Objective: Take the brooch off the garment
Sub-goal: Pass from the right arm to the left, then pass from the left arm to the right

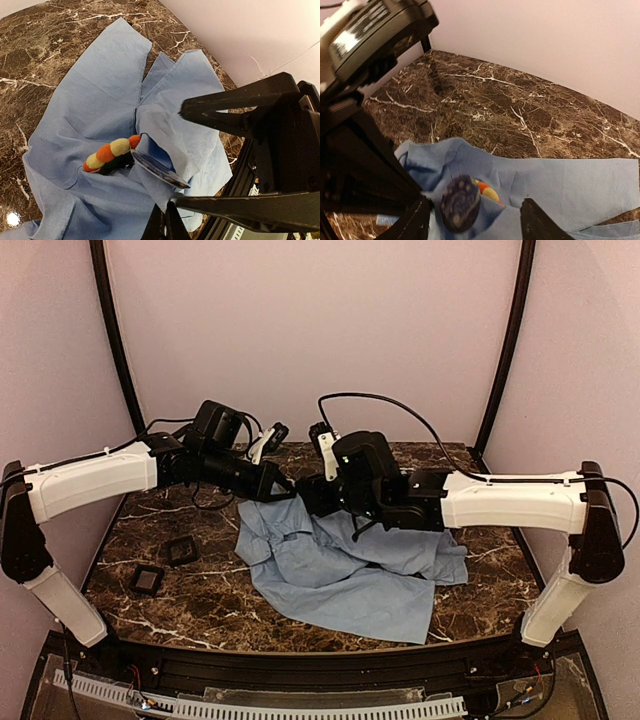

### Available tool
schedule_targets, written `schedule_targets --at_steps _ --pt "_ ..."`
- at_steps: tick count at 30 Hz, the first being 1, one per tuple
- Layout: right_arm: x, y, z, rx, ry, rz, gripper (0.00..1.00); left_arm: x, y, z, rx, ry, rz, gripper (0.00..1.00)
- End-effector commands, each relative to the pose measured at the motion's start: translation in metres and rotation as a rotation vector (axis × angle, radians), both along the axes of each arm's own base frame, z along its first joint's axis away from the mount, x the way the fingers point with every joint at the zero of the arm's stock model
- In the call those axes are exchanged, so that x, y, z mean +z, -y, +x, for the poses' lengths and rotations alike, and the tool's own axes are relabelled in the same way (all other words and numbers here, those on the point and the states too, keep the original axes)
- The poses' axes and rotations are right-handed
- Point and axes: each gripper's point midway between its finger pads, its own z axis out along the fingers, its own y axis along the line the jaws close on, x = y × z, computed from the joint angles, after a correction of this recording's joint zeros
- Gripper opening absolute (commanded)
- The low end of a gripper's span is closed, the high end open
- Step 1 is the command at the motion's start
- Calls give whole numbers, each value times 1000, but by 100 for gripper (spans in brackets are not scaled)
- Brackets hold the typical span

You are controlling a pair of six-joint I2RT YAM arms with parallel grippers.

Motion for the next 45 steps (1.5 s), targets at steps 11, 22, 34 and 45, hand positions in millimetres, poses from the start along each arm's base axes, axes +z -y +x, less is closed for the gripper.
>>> schedule_targets --at_steps 11,22,34,45 --pt "-17 53 -28 -26 -502 0 68 -11 2 -15 -134 13 86 1" --pt "-24 40 -17 -32 -720 -43 58 -29 14 -31 -192 14 161 1" --pt "-41 29 -15 6 -822 -1 49 -33 19 -37 -218 53 200 1" --pt "-39 26 -5 -2 -837 52 39 -44 19 -41 -239 67 247 1"
